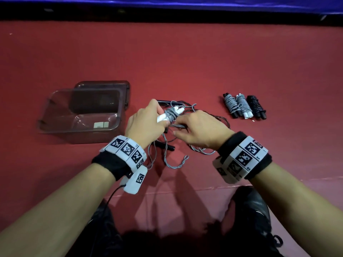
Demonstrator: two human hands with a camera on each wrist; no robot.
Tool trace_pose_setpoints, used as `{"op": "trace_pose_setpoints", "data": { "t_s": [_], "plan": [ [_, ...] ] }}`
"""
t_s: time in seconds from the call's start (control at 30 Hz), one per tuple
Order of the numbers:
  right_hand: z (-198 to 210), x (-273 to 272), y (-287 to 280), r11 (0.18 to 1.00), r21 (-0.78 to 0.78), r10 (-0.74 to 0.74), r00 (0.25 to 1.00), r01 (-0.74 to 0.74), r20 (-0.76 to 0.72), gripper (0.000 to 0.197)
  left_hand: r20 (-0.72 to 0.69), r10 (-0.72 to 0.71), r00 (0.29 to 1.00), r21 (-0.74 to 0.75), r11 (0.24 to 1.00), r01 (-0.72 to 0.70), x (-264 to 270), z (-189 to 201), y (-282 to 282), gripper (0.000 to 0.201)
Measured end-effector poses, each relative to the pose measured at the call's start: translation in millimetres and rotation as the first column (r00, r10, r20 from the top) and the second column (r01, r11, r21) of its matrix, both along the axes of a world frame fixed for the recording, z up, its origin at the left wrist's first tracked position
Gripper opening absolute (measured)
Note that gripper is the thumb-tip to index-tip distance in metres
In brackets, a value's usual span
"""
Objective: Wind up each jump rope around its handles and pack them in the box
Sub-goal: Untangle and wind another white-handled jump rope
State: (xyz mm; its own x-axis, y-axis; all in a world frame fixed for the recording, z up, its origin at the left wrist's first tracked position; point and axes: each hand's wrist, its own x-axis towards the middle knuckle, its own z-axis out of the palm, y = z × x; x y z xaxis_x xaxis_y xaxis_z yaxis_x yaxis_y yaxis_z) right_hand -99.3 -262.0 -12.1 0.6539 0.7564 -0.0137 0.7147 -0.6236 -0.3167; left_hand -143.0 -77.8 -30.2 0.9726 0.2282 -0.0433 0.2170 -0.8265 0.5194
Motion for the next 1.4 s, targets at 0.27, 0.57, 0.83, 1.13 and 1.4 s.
{"op": "trace_pose_setpoints", "data": {
  "t_s": [0.27, 0.57, 0.83, 1.13, 1.4],
  "plan": [
    [31, 16, -8, 0.983, 0.065, 0.175, 0.985, -0.174, -0.006, 0.024, -0.254, -0.502, 0.827, -0.054, 0.861, 0.506, 0, 20, 5, 0.043],
    [-8, 19, -26, 0.754, 0.501, 0.181, 0.599, 0.424, -0.78, 0.006, -0.143, -0.572, 0.808, -0.557, 0.721, 0.412, -6, 51, -3, 0.027],
    [-24, 6, -10, 0.711, 0.36, 0.045, 0.472, 0.604, -0.88, 0.023, -0.09, -0.404, 0.91, -0.803, 0.571, 0.174, -10, 44, -4, 0.039],
    [-21, 3, -13, 0.646, 0.273, 0.127, 0.252, 0.713, -0.959, 0.052, -0.007, -0.455, 0.89, -0.773, 0.568, 0.284, -9, 45, -10, 0.029],
    [-23, -14, -2, 0.57, 0.406, 0.112, 0.421, 0.714, -0.9, 0.069, -0.03, -0.217, 0.976, -0.619, 0.771, 0.153, 3, 39, 1, 0.013]
  ]
}}
